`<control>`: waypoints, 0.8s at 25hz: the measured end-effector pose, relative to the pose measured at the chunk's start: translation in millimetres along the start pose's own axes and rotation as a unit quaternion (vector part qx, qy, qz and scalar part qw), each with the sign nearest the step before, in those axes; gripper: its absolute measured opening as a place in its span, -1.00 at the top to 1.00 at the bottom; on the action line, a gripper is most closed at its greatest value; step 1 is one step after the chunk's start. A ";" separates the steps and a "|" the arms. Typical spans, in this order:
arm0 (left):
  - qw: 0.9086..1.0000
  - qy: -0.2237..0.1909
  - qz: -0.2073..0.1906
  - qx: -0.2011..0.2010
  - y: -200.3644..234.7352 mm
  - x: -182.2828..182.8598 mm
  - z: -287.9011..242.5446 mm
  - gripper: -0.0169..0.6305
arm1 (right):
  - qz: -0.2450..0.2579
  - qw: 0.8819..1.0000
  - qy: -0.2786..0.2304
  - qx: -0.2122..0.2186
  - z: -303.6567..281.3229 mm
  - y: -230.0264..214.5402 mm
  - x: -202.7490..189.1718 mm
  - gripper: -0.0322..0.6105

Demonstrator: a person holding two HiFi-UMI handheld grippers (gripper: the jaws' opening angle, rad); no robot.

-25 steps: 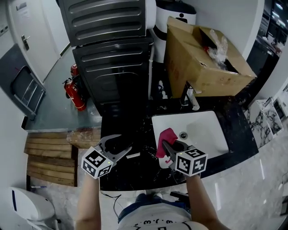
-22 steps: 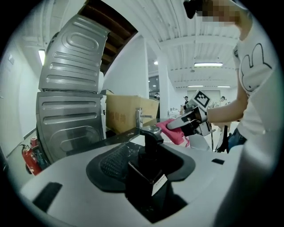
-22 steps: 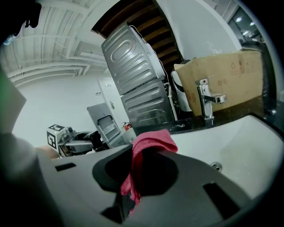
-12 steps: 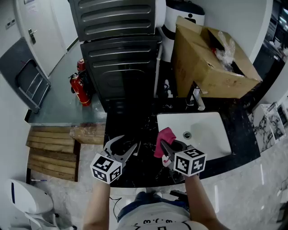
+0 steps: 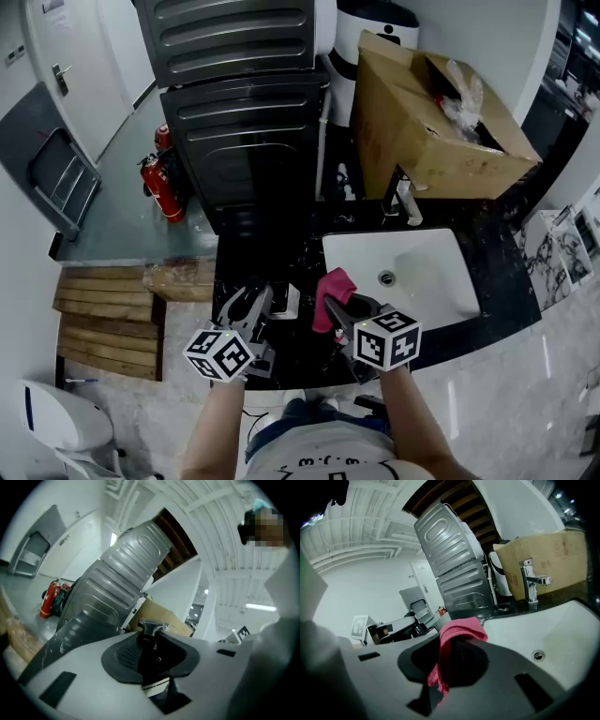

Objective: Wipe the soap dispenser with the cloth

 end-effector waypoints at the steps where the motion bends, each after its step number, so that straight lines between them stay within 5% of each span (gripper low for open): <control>1: 0.999 -0.016 0.028 0.004 3.4 -1.7 3.2 0.63 | 0.001 1.000 0.001 0.005 -1.6 3.0 -0.3 0.75; 4: 0.996 -0.046 0.075 0.021 11.3 -4.6 10.8 0.64 | 0.007 1.000 -0.001 0.030 -8.8 16.4 1.3 0.75; 10: 0.997 -0.040 0.064 0.033 11.9 -6.2 15.1 0.64 | 0.048 0.996 0.010 0.078 -33.0 50.7 3.4 0.75; 17: 0.997 -0.030 0.053 0.042 16.1 -5.9 19.4 0.65 | 0.112 0.991 0.067 0.035 -44.4 51.6 -9.1 0.75; 20: 0.997 -0.033 0.056 0.042 18.0 -6.0 20.7 0.65 | 0.103 0.991 0.089 0.007 -44.1 35.2 -20.9 0.75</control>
Point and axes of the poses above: the fingertips, and each gripper's own axes: z backward along the fingers, y to its left, x out of its top, the point moved 7 cm from there along z, backward along the fingers, and after that the axes turned 1 degree about -y, right-handed, at the moved point
